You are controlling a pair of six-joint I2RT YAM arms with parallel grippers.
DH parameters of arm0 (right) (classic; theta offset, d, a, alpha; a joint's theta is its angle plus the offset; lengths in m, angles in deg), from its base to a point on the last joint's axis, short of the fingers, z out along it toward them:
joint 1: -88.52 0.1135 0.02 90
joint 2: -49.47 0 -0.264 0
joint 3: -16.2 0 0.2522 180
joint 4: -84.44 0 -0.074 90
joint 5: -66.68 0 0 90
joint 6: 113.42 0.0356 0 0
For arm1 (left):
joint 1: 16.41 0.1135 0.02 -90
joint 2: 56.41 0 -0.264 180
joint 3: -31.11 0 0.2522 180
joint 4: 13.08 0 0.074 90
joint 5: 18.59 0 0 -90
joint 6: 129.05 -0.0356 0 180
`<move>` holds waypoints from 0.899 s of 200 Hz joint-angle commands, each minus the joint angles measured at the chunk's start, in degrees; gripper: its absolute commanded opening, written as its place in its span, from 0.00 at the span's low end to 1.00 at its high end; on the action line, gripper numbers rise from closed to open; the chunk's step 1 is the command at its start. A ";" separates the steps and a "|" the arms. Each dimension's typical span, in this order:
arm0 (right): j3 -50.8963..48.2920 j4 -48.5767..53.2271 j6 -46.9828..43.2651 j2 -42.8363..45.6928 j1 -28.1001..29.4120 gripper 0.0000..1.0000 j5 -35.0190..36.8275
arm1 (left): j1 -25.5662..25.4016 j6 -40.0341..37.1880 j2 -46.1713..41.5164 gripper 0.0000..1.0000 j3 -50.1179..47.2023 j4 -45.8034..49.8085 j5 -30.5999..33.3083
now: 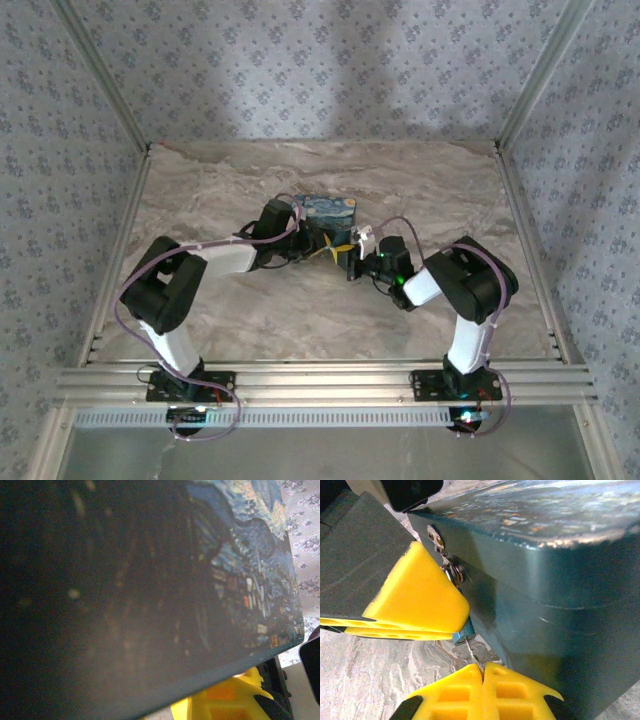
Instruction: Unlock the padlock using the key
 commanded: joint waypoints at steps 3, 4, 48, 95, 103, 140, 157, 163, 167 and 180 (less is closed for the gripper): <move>2.19 -1.11 -0.02 1.72 0.35 0.00 1.97 | -1.87 -0.13 -1.27 0.18 1.37 0.10 -5.51; 2.18 -1.13 -0.02 1.71 0.30 0.00 1.95 | -1.83 -0.13 -1.26 0.18 1.37 0.14 -5.51; 4.81 -0.84 0.46 1.52 1.57 0.00 2.63 | -1.89 -0.12 -1.35 0.17 1.01 0.01 -5.60; 7.27 -0.76 1.64 1.10 2.75 0.00 3.32 | -2.02 -0.13 -1.00 0.17 0.83 -0.22 -5.60; 7.10 -0.72 1.64 1.08 3.02 0.00 3.71 | -1.99 -0.13 -0.81 0.18 0.70 -0.38 -5.62; 4.75 -1.38 2.15 0.25 3.38 0.00 5.90 | -2.02 0.31 0.52 0.18 0.14 -1.87 -5.48; 3.55 -1.95 2.66 -0.23 3.49 0.00 6.08 | -2.00 0.69 1.61 0.17 0.05 -2.71 -5.60; 3.19 -2.01 2.84 -0.32 3.58 0.00 6.24 | -2.06 0.83 2.04 0.17 0.01 -3.11 -5.69; 2.87 -2.00 2.88 -0.40 3.67 0.00 6.39 | -2.02 0.91 2.27 0.18 -0.13 -3.37 -5.73; 2.10 -2.02 2.91 -0.59 3.85 0.00 6.84 | -2.00 1.10 3.10 0.18 -0.34 -4.04 -5.87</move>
